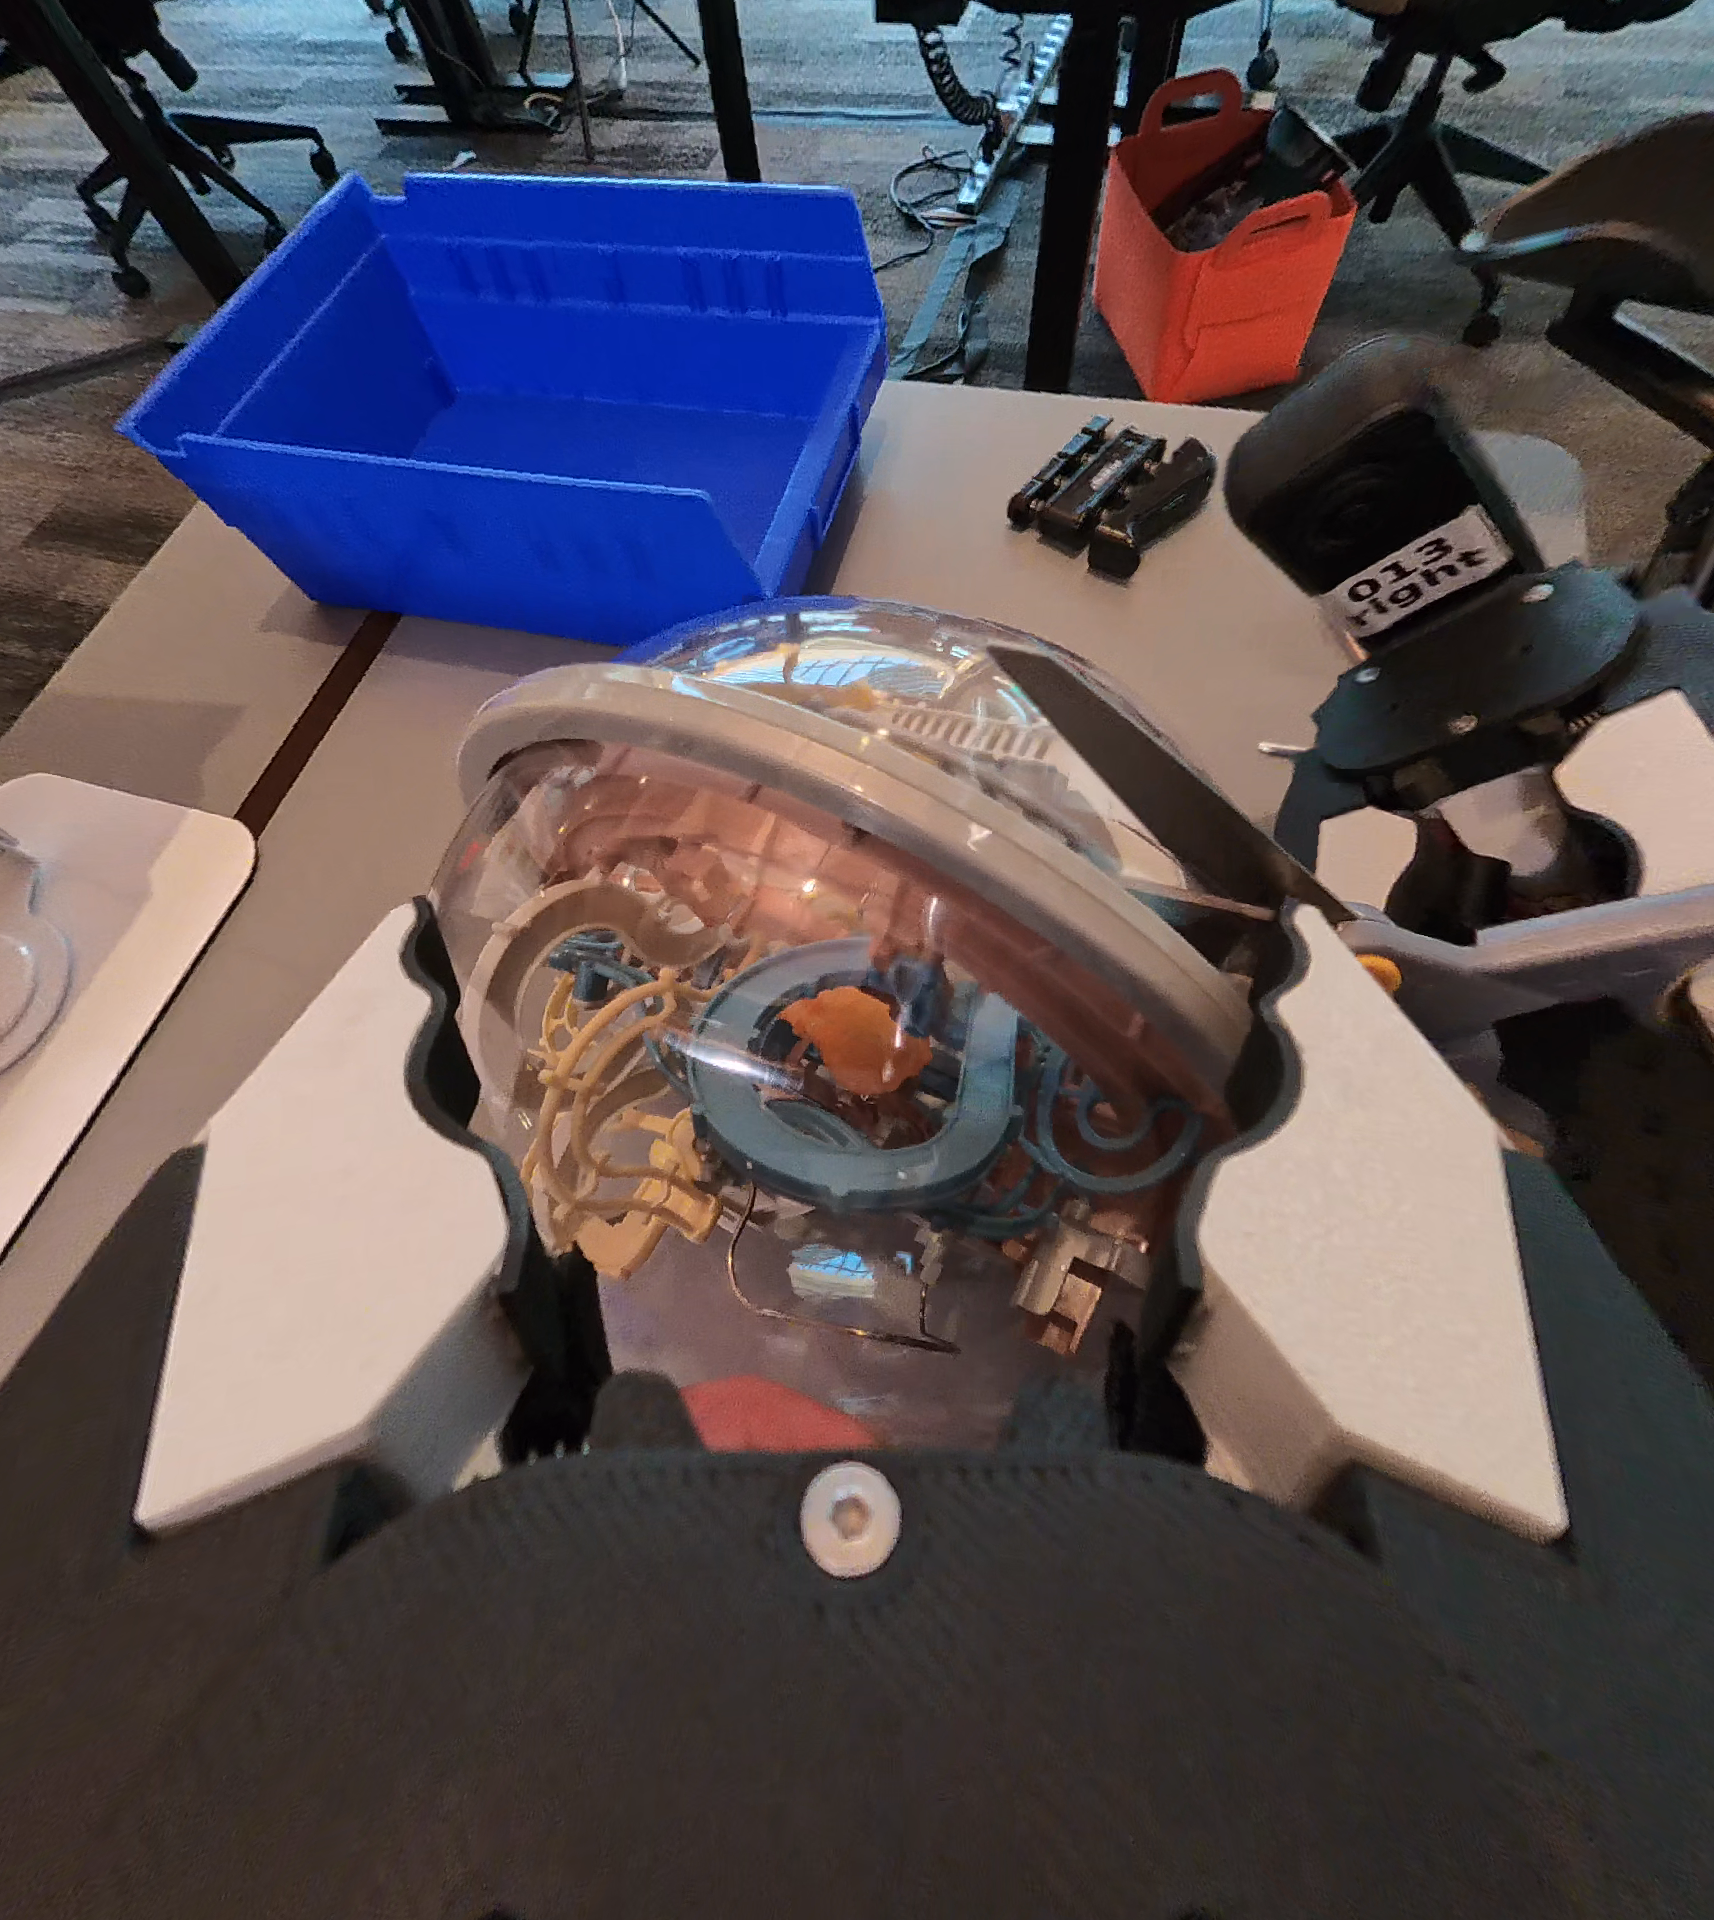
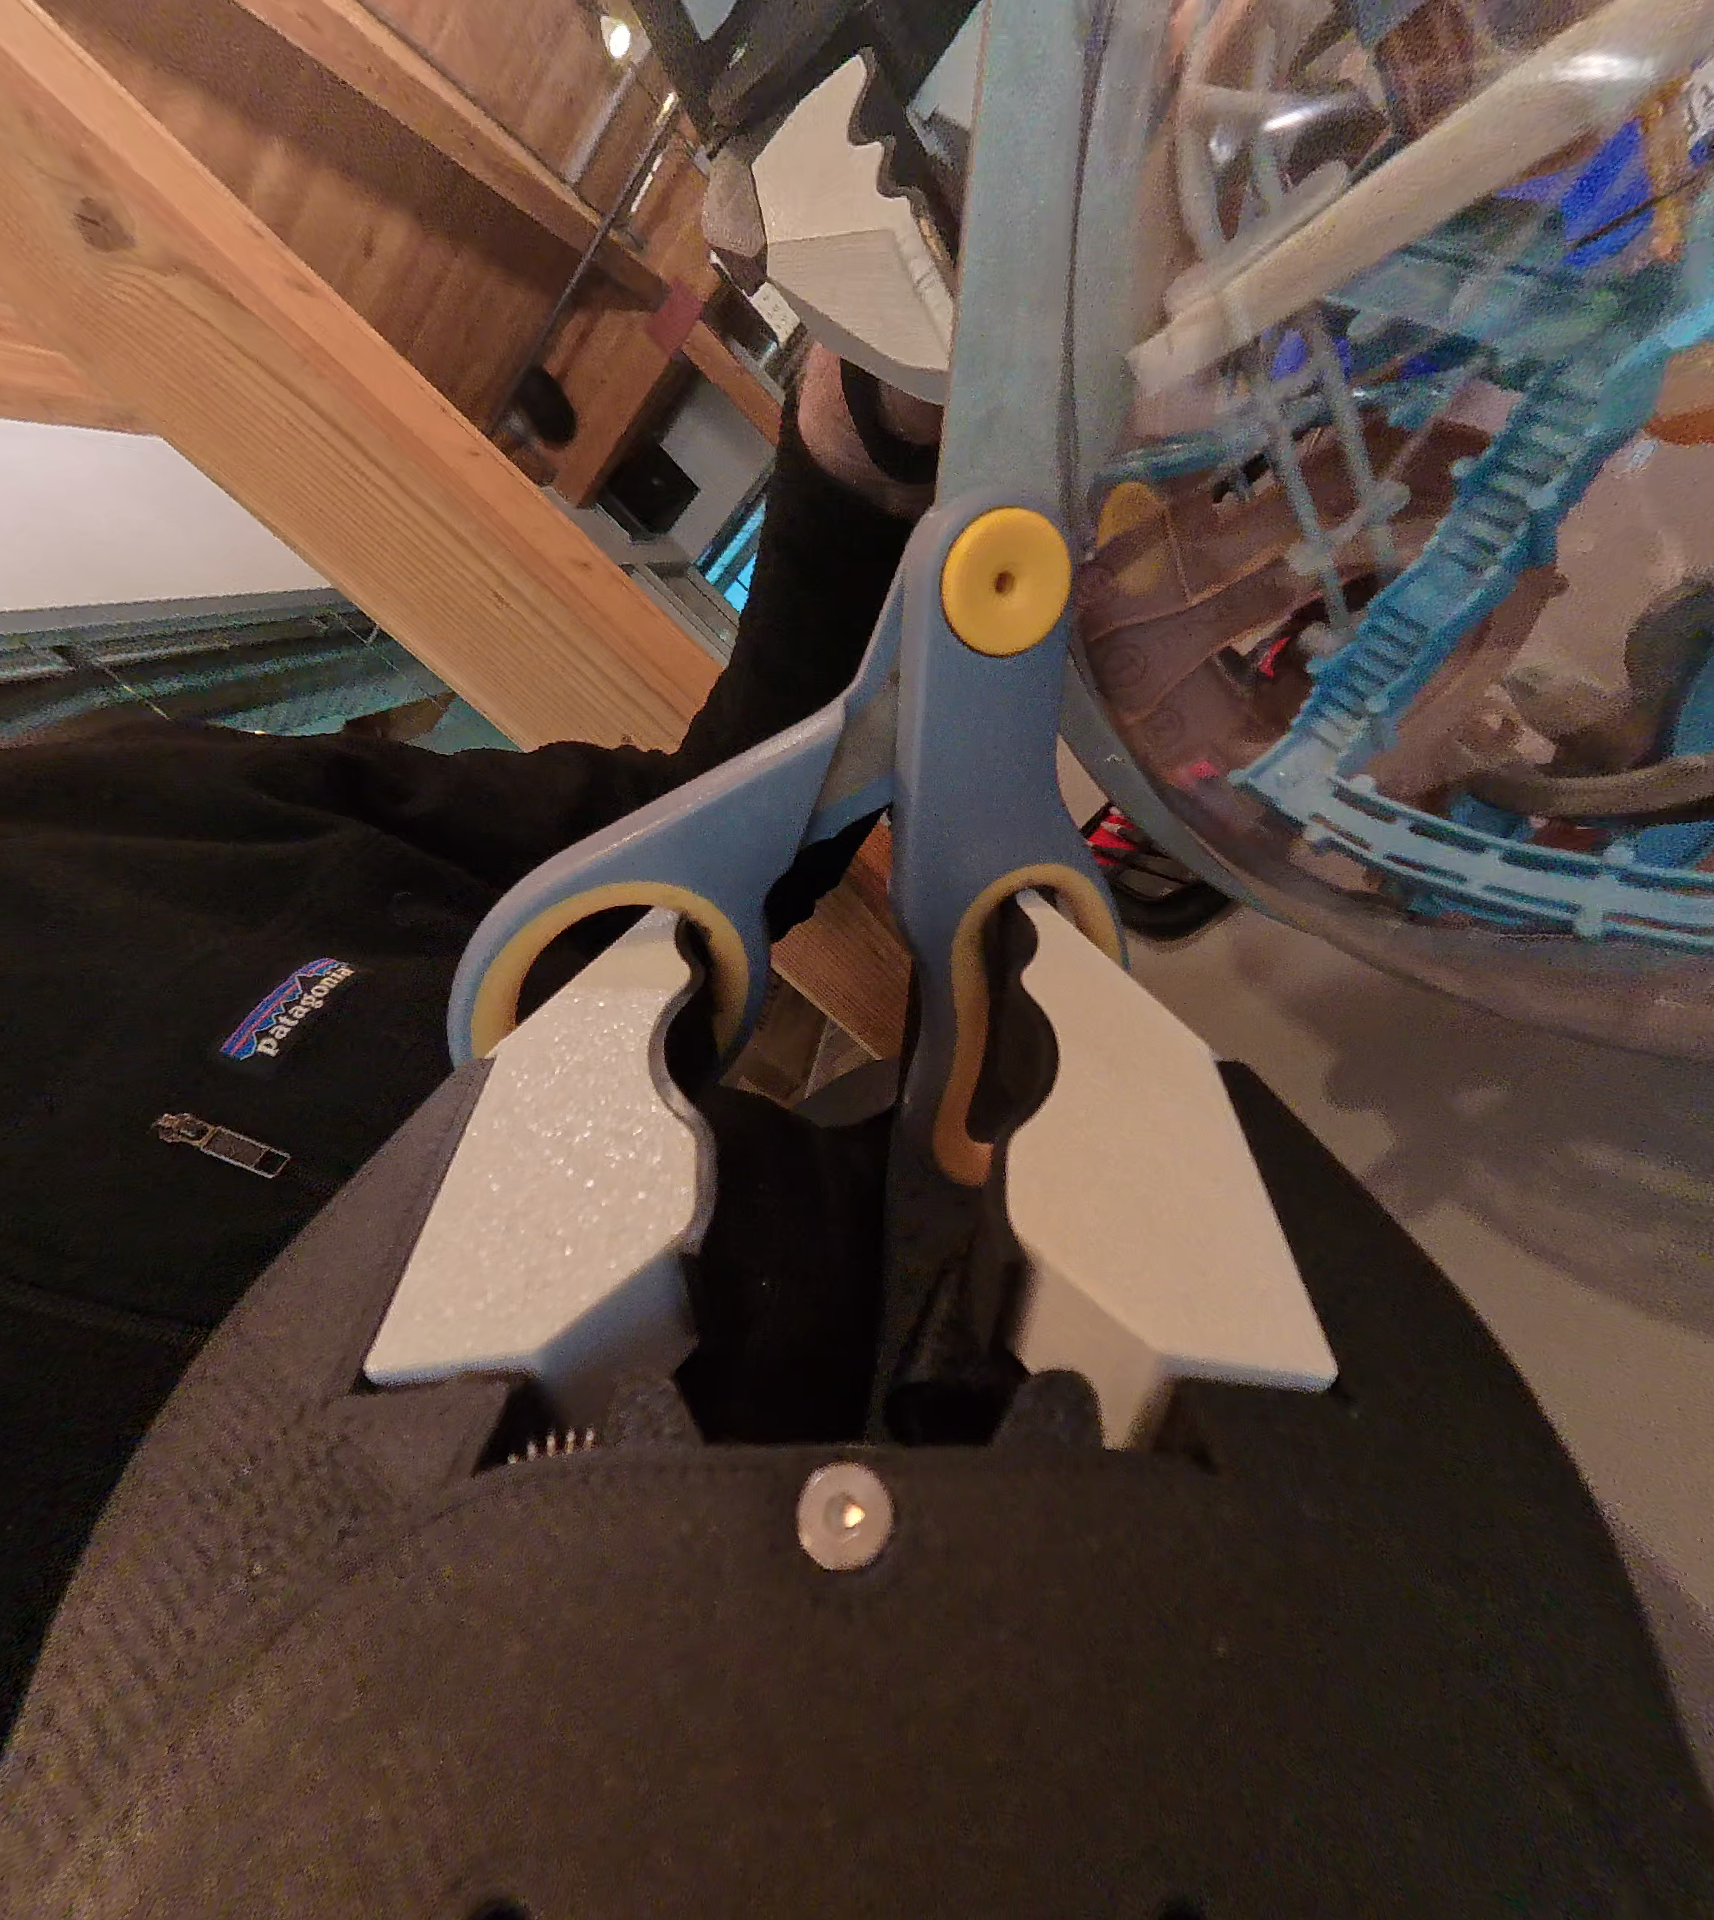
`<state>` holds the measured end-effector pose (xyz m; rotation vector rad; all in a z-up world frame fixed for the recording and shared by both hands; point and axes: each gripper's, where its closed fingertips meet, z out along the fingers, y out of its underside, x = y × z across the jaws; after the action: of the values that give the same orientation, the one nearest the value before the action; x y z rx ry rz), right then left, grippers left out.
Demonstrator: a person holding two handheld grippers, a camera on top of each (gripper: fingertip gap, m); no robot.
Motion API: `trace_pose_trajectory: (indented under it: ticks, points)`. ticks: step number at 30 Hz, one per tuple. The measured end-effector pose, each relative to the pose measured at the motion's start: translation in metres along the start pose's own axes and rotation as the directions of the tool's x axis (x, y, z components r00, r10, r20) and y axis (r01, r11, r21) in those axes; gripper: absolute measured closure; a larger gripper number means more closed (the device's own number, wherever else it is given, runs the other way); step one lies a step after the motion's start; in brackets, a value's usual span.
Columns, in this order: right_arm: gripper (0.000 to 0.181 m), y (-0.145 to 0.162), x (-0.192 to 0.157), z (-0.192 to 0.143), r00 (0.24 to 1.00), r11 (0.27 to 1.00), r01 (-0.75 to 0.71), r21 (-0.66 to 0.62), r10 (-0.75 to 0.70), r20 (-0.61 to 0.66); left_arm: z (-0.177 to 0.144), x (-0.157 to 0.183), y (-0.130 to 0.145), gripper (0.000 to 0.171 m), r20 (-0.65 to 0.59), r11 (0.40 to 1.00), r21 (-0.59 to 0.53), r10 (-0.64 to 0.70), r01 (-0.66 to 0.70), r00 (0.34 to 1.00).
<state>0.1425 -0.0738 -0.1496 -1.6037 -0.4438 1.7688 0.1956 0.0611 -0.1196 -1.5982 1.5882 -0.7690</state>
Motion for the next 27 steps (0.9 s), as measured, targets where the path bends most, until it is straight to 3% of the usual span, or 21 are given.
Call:
trace_pose_trajectory:
  ticks: [3, 8, 11, 14, 18, 22, 27]
  points:
    - [0.14, 0.0, -0.002, -0.007, 0.999, 1.0, -0.012, 0.026, 0.011, 0.042, -0.003, 0.003, -0.007, 0.031, -0.083, 1.0, -0.003, 0.008, -0.008, 0.997]
    - [0.146, 0.001, -0.003, -0.023, 0.999, 1.0, -0.007, -0.001, 0.007, 0.05, -0.007, -0.02, -0.025, 0.014, -0.159, 0.998, -0.033, 0.039, -0.044, 0.987]
    - [0.146, 0.005, -0.004, -0.029, 0.998, 0.999, -0.003, -0.038, 0.005, 0.056, 0.003, -0.02, -0.024, 0.014, -0.273, 0.985, -0.136, 0.062, -0.102, 0.96]
    - [0.146, 0.023, -0.004, -0.027, 0.999, 0.986, 0.042, -0.163, -0.039, 0.027, 0.019, -0.017, -0.011, 0.013, -0.385, 0.941, -0.265, 0.099, -0.212, 0.918]
    - [0.147, 0.038, -0.008, -0.023, 0.997, 0.964, 0.076, -0.253, -0.067, 0.044, 0.016, 0.012, 0.016, 0.012, -0.575, 0.876, -0.41, -0.03, -0.255, 0.818]
    - [0.143, 0.055, -0.013, -0.019, 0.994, 0.938, 0.102, -0.331, -0.088, 0.057, 0.022, 0.027, 0.017, 0.012, -0.573, 0.918, -0.368, -0.1, -0.146, 0.813]
    - [0.139, 0.062, -0.028, -0.016, 0.996, 0.955, 0.045, -0.294, -0.018, 0.092, 0.021, 0.042, 0.016, 0.012, -0.559, 0.948, -0.301, -0.087, -0.104, 0.824]
